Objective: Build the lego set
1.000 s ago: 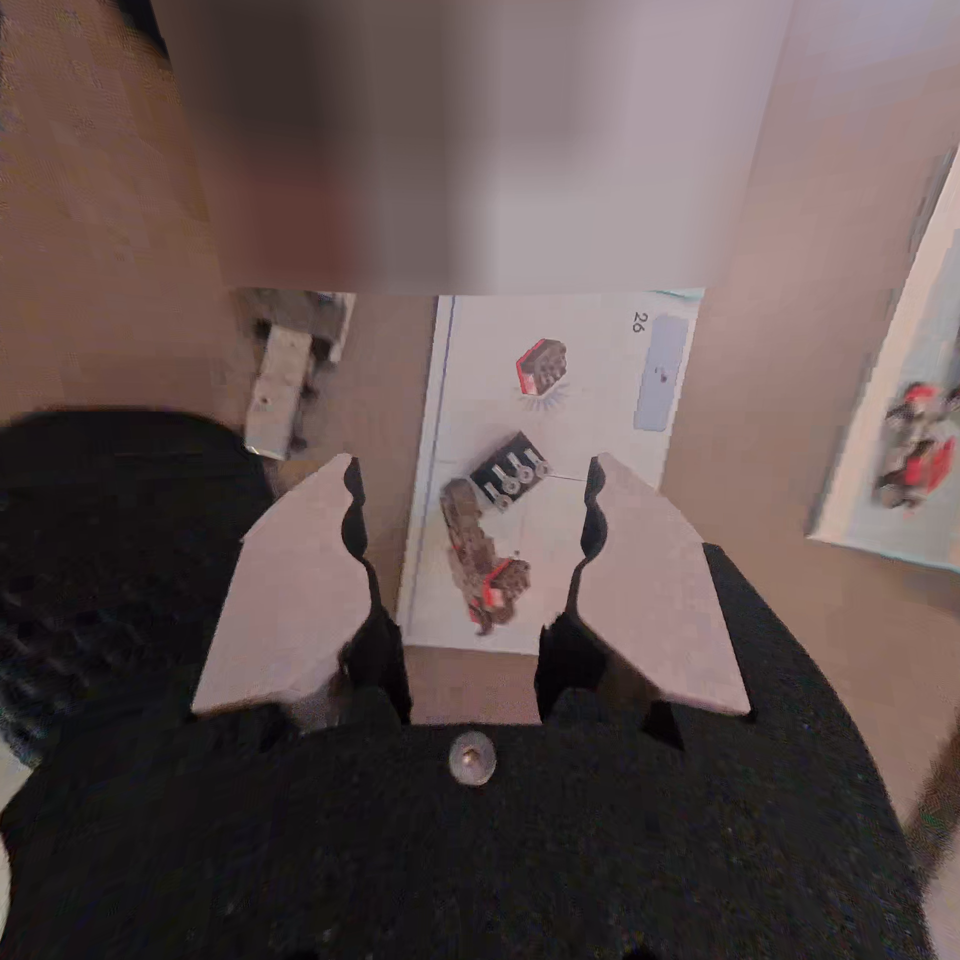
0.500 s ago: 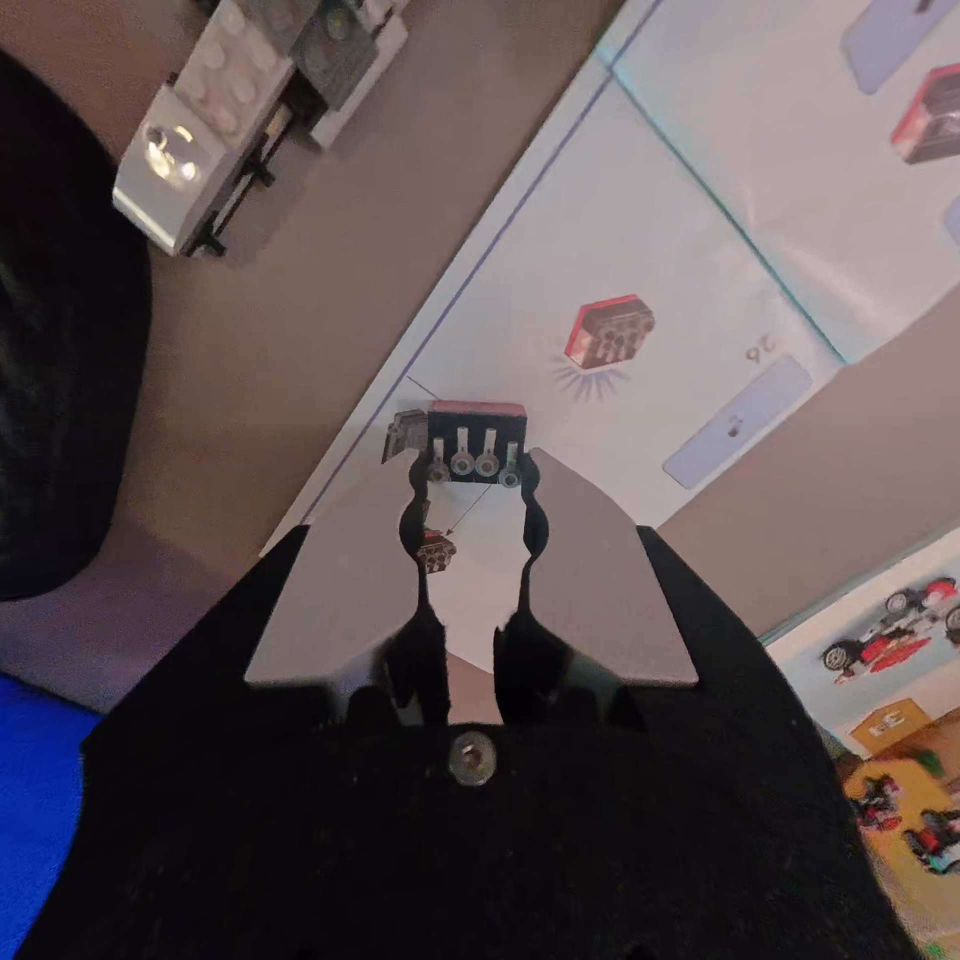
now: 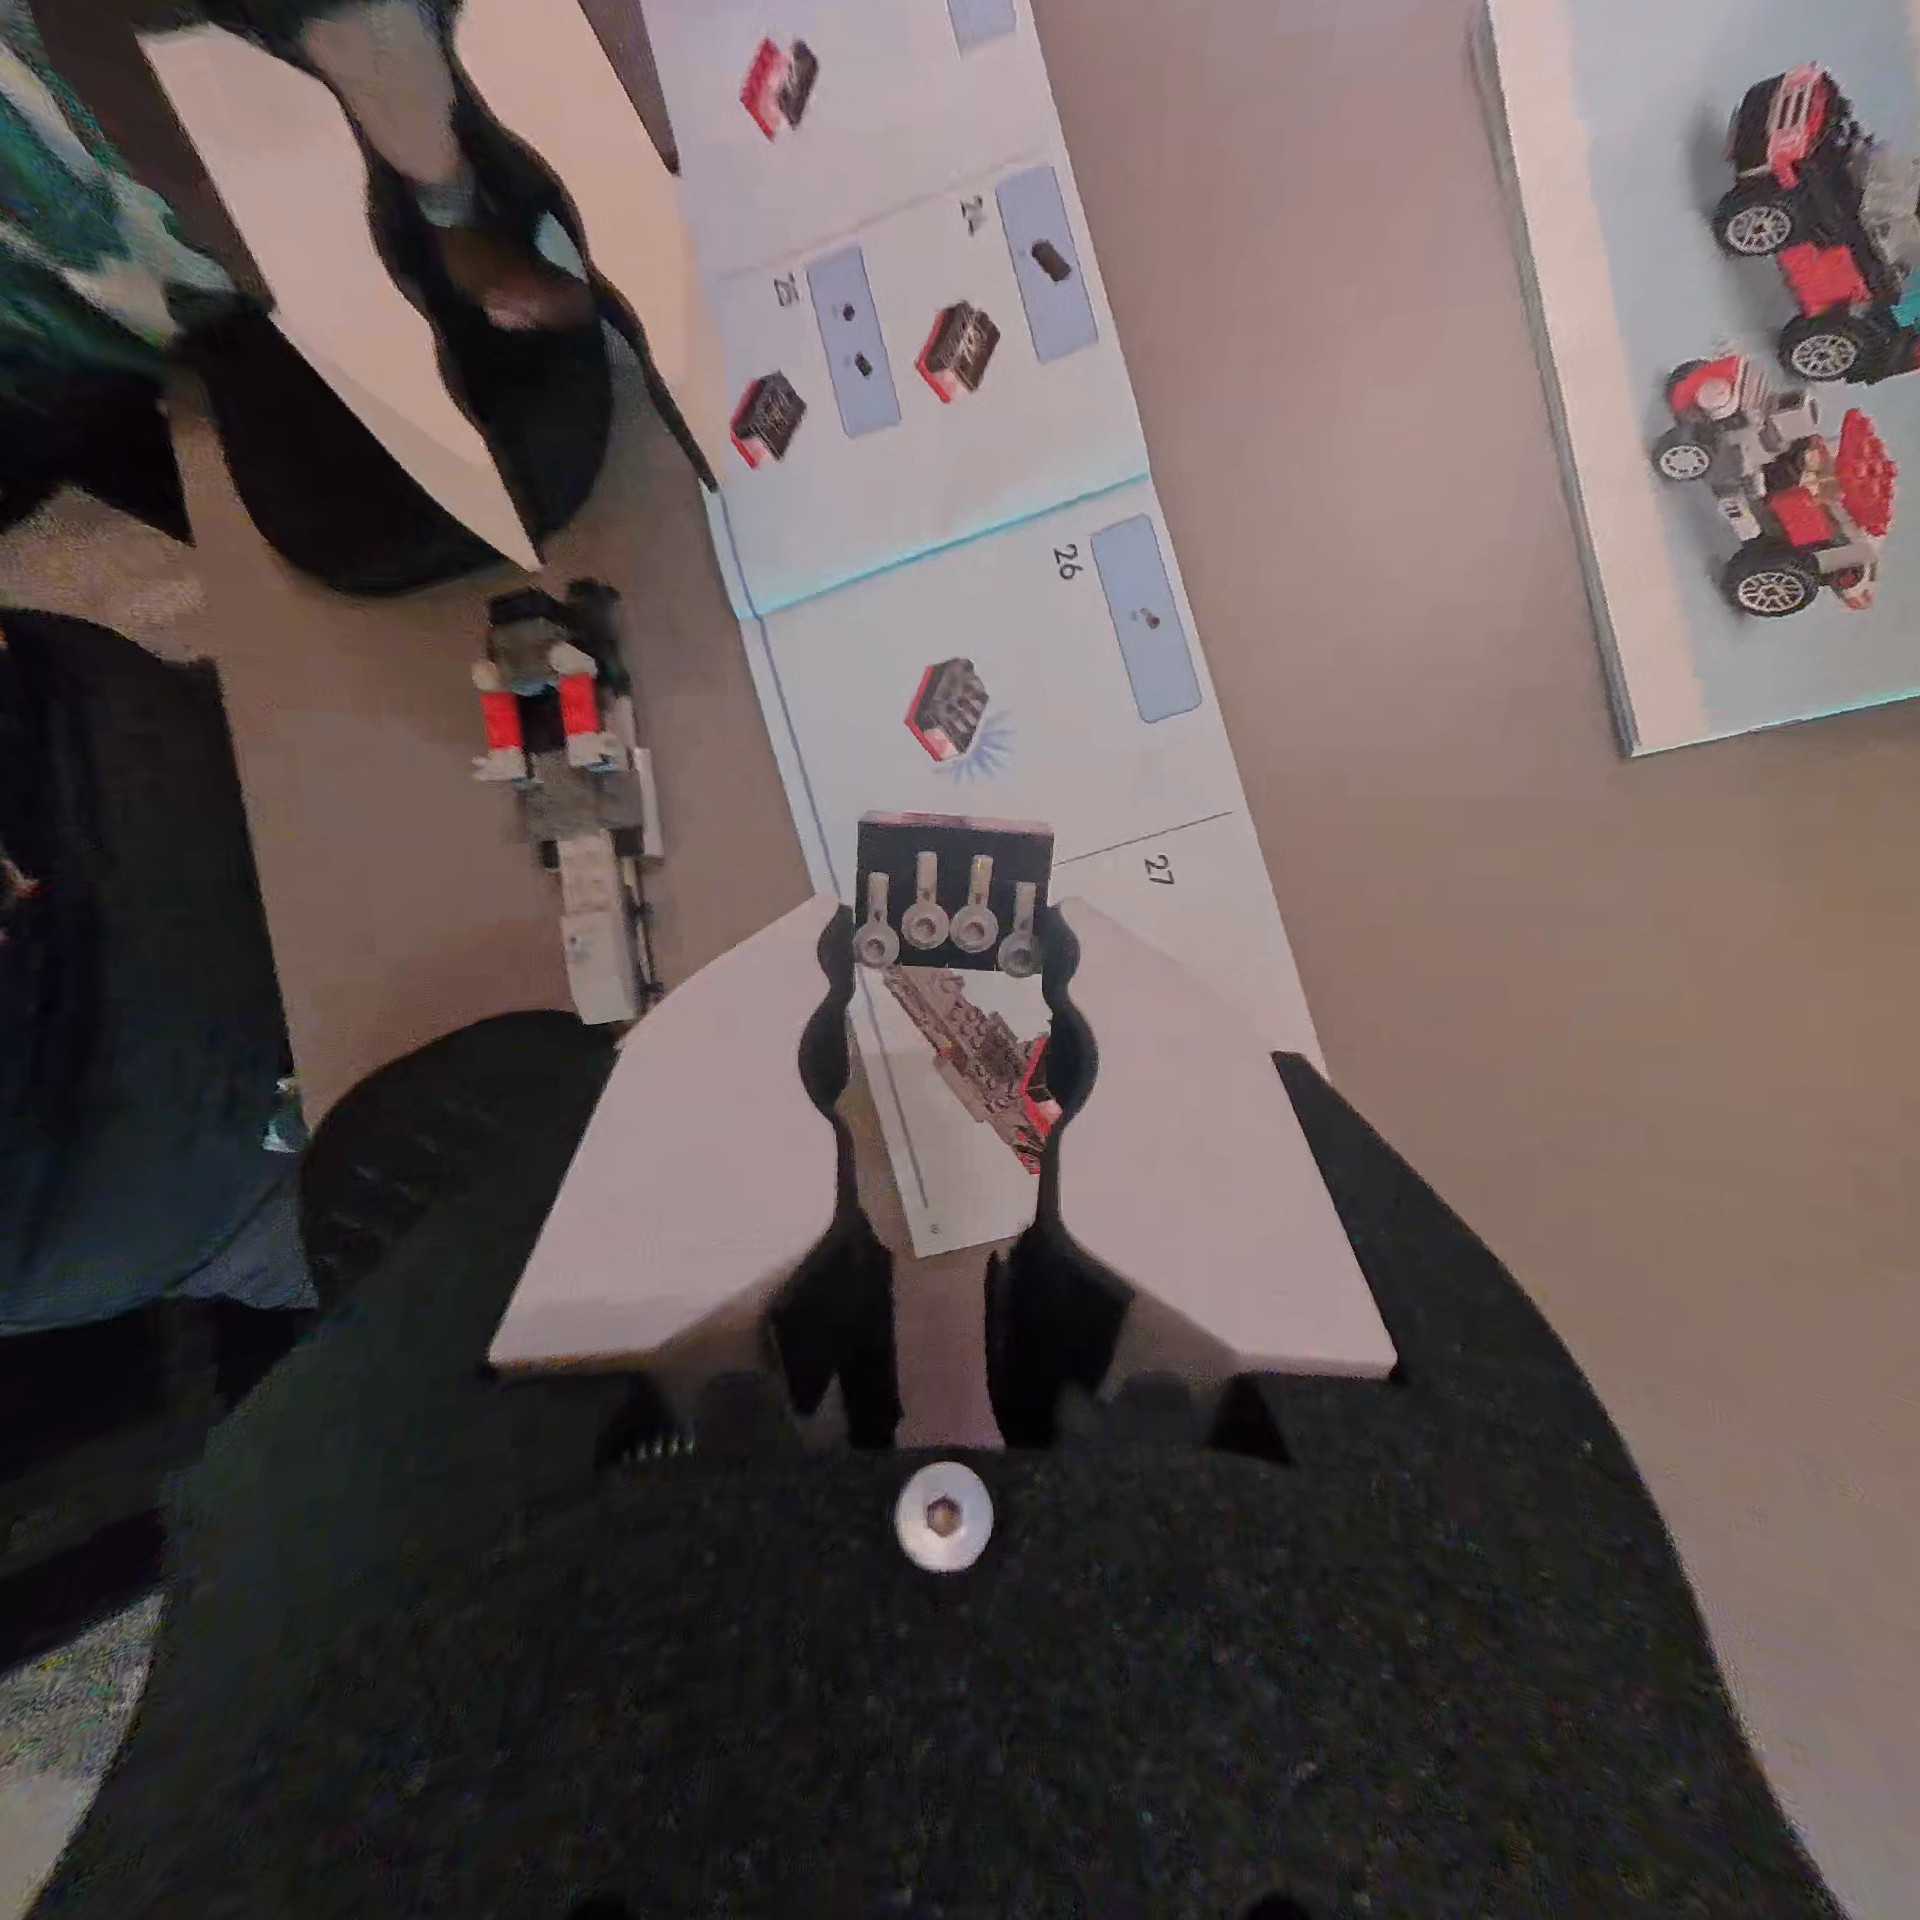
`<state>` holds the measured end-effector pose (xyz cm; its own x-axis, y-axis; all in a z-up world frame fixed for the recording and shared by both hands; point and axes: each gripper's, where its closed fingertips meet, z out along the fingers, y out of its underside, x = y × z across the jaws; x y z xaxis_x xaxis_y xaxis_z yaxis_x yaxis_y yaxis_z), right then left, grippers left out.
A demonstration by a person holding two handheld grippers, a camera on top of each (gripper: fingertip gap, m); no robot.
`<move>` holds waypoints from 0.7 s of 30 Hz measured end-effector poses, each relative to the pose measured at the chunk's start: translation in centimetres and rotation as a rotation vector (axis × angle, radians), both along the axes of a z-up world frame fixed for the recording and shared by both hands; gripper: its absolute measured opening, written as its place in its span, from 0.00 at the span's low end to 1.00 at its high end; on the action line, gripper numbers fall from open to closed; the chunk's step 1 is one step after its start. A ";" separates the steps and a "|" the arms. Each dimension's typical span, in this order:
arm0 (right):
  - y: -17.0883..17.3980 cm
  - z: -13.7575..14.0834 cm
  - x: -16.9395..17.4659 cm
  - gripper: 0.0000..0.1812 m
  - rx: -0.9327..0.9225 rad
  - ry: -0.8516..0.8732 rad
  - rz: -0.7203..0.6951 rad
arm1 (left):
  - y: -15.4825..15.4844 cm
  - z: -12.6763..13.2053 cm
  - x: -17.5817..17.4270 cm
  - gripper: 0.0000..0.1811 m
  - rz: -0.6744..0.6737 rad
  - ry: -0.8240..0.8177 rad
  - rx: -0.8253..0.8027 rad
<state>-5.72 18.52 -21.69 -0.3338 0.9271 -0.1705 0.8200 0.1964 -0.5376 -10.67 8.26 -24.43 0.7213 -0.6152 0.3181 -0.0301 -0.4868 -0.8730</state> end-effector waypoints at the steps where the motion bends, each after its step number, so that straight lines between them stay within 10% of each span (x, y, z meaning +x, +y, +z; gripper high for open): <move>1: -0.4 0.7 0.2 0.19 -0.024 0.029 -0.016 | 0.0 0.0 0.0 0.23 -0.002 0.000 0.001; 11: -4.4 3.6 4.1 0.19 -0.132 0.241 -0.114 | -4.8 0.9 3.0 0.28 -0.349 0.003 0.064; 21: -5.7 2.6 7.2 0.19 -0.099 0.309 -0.197 | -4.7 -3.4 4.1 0.30 -0.386 0.304 -0.035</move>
<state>1.45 12.87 -19.14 -0.2005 0.9627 -0.1817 0.6332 -0.0141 -0.7738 -6.56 3.56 -27.83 0.5064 -0.8484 0.1542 -0.4649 -0.4192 -0.7798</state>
